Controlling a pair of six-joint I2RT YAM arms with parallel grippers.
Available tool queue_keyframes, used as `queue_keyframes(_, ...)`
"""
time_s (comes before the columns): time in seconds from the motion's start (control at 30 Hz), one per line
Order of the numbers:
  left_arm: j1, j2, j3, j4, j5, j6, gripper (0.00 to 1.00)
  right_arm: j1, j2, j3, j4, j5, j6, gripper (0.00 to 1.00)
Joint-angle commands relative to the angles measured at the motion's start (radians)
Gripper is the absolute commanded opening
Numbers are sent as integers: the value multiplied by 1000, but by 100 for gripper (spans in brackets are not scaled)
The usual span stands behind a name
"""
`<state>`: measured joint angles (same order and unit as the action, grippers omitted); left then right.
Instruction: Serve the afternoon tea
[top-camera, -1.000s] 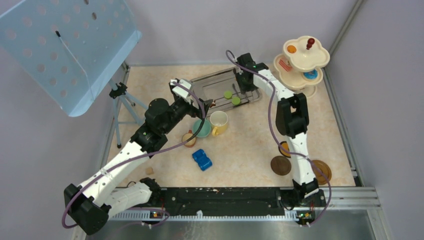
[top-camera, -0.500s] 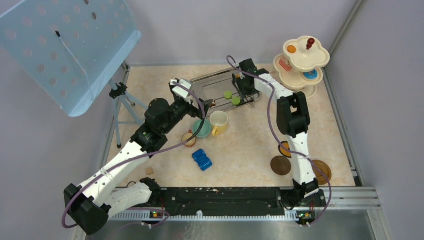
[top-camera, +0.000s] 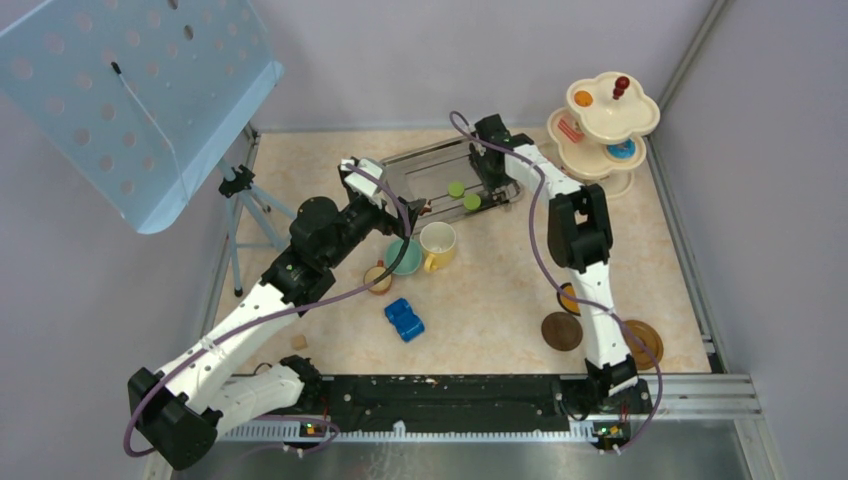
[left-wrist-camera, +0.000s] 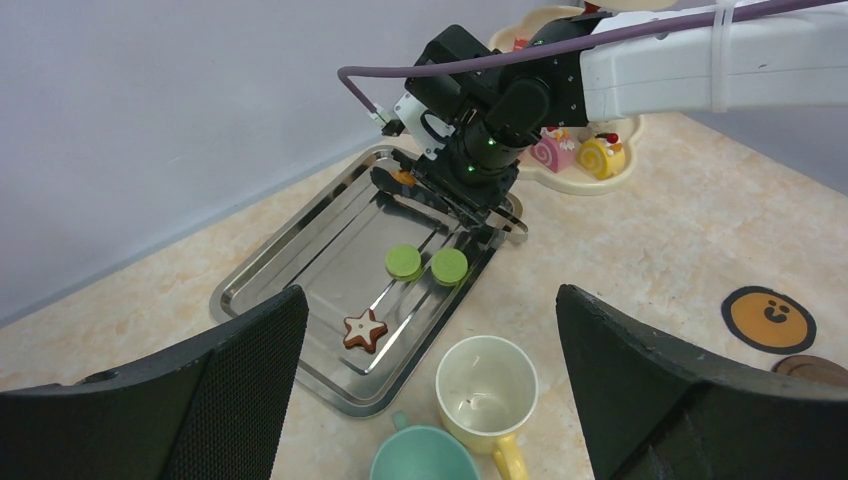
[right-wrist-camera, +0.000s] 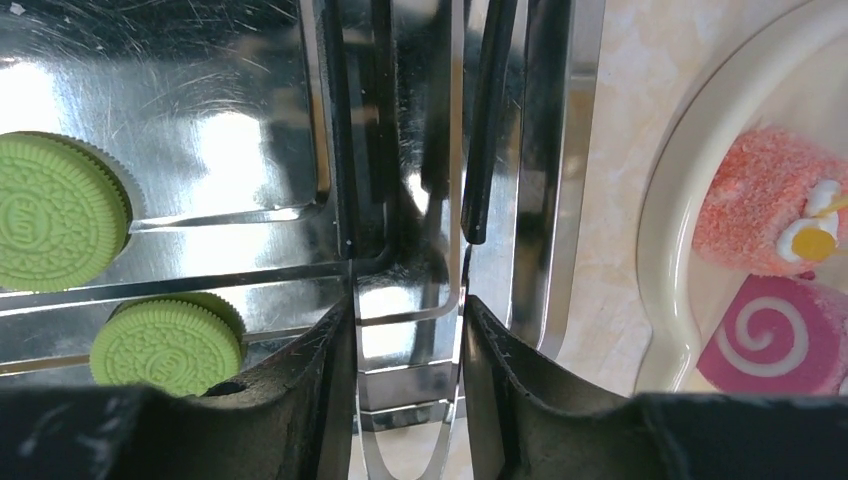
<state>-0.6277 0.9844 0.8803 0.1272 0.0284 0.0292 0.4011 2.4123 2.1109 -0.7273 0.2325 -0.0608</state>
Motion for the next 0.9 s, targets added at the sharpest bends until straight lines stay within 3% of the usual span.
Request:
queue_keyframes(0.0,-3,-7,0,40,-4,7,99,10,-9,79,-56,23,1,22)
queue_keyframes(0.37,-3,-8,1,40,-2,5,99,8,-199,-68,-19,-66,98,0)
queue_keyframes(0.87,-3,-9,0,42,16,-5,99,-27,-492,-349,68,-244,208,0)
